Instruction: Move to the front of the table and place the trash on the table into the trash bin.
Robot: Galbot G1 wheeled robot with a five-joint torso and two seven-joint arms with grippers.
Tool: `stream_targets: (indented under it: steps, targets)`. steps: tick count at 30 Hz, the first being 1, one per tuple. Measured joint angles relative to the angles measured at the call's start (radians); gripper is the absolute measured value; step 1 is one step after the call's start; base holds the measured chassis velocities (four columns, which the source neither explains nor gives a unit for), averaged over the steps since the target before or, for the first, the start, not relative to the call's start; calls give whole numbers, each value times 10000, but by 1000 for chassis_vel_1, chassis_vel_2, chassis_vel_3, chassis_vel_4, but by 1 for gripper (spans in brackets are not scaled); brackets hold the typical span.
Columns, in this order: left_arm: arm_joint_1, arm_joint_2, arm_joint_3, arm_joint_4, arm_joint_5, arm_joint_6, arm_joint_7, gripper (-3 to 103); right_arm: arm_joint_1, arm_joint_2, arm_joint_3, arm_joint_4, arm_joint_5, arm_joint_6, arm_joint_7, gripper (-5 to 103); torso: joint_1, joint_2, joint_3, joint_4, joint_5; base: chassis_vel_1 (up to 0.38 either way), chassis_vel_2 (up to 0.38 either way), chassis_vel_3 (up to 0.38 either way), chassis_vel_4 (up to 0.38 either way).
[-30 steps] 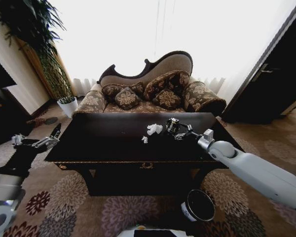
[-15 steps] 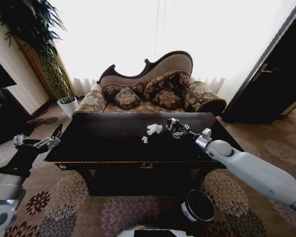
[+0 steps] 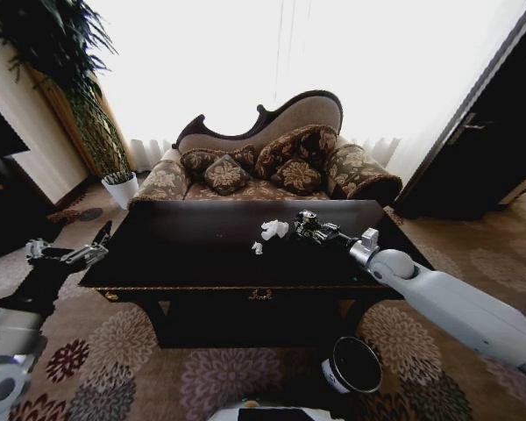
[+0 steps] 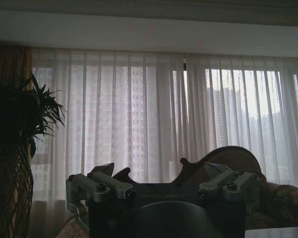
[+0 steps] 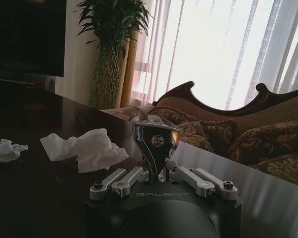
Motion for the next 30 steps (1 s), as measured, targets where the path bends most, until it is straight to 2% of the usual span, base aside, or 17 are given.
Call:
stream_targets:
  steps: [3,4,6,13,15,16,20,21,22,23,24,25,28,29,30]
  targets:
    - [-11,-14,0,15,12,-12,9,100,-101,-19,126,99,8,1,17,14,0,0,0,1,0,0,0,0,0]
    - [-26,-34,0,23,13,-20,14,100,-207,-52,240,217,21,1,39,3,0,0,0,1,0,0,0,0,0]
    - [-41,-52,15,28,12,-38,20,100,-405,-166,492,492,31,4,74,1,0,0,0,1,0,0,0,0,0]
    - [-44,76,-10,125,-40,-148,72,100,-1195,-434,1496,1097,66,171,105,0,0,0,0,1,-1,0,0,0,0]
    - [-84,185,-49,206,-134,-174,72,100,-2023,-542,2474,1381,65,260,96,0,0,0,-1,3,-1,0,0,0,0]
    - [-84,185,-49,206,-134,-174,72,100,-2023,-542,2474,1381,65,260,96,0,0,0,-1,3,-1,0,0,0,0]
    - [-394,659,68,557,-222,-196,29,100,-4474,-609,4877,1893,44,438,61,0,0,0,0,-1,3,0,0,0,0]
    - [-394,659,68,557,-222,-196,29,100,-4474,-609,4877,1893,44,438,61,0,0,0,0,-1,3,0,0,0,0]
    - [-476,741,126,629,-240,-192,5,100,-4931,-574,5395,2001,46,457,56,0,0,0,-1,-1,-1,0,0,0,0]
    - [-607,854,245,752,-251,-171,-32,100,-6008,-461,6591,2254,52,465,53,0,0,0,-1,-1,-1,0,0,0,0]
    - [-695,904,339,823,-254,-157,-47,100,-6668,-366,7255,2410,51,466,50,0,0,0,-1,0,-2,0,0,0,0]
    - [-695,904,339,823,-254,-157,-47,100,-6668,-366,7255,2410,51,466,50,0,0,0,-1,0,-2,0,0,0,0]
    - [-940,976,663,973,-255,-101,-117,100,-8799,148,9336,2978,-72,462,32,0,0,0,-1,-1,2,0,0,0,0]
    - [-1060,998,822,1020,-254,-65,-150,100,-9688,485,10344,3321,-121,453,36,0,-1,0,-2,0,-1,0,0,0,0]
    - [-1134,1010,921,1057,-255,-47,-177,100,-10154,689,10816,3531,-142,452,37,0,-1,0,-2,0,-4,0,0,0,0]
